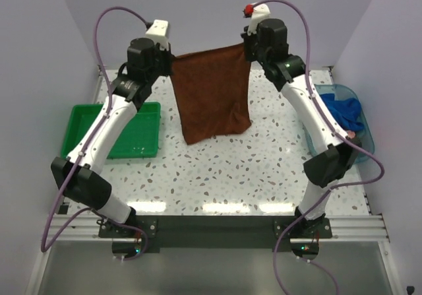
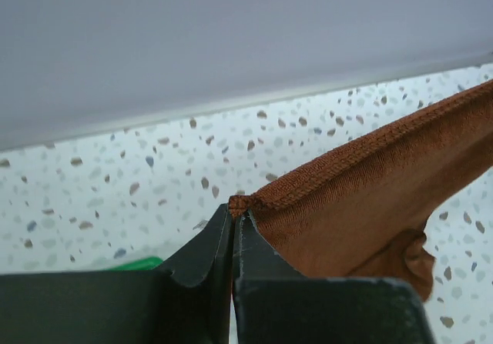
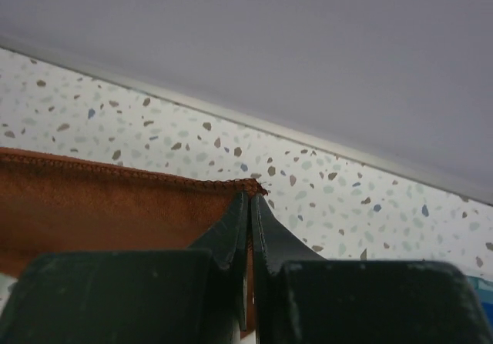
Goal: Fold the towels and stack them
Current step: Flatten out the crumpled towel
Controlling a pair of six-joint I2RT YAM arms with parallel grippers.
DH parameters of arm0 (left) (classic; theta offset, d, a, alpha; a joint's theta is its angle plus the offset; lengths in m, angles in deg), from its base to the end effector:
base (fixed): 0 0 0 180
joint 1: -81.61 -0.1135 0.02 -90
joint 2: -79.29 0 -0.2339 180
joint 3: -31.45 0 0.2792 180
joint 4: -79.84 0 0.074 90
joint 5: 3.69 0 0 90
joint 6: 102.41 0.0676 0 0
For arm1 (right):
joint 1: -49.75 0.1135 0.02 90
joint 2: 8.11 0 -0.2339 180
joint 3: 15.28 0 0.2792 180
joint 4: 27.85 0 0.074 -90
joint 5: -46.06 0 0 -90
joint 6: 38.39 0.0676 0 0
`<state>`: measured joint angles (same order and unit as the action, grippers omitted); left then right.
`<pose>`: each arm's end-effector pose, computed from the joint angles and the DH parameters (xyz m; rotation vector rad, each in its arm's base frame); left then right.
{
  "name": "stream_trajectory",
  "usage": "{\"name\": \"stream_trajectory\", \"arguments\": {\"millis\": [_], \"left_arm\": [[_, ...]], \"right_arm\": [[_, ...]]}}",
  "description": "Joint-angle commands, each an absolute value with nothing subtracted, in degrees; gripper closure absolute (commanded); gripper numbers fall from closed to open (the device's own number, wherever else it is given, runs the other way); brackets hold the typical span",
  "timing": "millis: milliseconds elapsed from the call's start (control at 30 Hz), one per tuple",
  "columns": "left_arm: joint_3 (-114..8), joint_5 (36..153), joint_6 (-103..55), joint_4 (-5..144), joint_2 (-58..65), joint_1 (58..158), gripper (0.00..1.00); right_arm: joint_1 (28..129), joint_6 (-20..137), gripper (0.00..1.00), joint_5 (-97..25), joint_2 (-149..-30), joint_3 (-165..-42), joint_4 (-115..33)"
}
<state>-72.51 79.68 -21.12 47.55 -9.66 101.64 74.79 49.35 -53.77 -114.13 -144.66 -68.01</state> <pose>0.3974 -0.1366 0.3777 0.1054 1.8742 -0.2374 0.4357 0.1908 0.4084 -0.3231 1.8329 0.1158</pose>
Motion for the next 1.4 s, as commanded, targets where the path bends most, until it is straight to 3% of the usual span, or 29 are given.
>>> {"name": "stream_trajectory", "arguments": {"millis": [0,300,500,767,1067,1367], "left_arm": [[-78.69,79.81,-14.17,54.58,-7.38,101.3,1.0],[-78.0,88.83,-10.65,58.29,4.39,101.38,1.0],[-75.8,95.44,-9.77,57.24,15.2,101.47,1.0],[-81.41,99.67,-10.03,52.5,22.34,101.47,1.0],[-84.5,96.08,-15.65,49.68,12.15,101.47,1.0],[-83.61,87.63,-16.27,54.77,-12.44,99.46,1.0]], "right_arm": [[74.36,47.04,1.0,-56.86,-107.89,-147.58,-66.99],[74.36,43.7,1.0,-53.97,-92.15,-140.46,-64.26],[74.45,41.24,1.0,-45.28,-79.32,-135.1,-67.93],[74.36,37.81,1.0,-43.15,-71.13,-141.85,-75.94],[74.36,38.16,1.0,-53.23,-77.27,-143.45,-75.95],[71.99,37.81,1.0,-58.36,-95.89,-136.23,-62.34]]}}
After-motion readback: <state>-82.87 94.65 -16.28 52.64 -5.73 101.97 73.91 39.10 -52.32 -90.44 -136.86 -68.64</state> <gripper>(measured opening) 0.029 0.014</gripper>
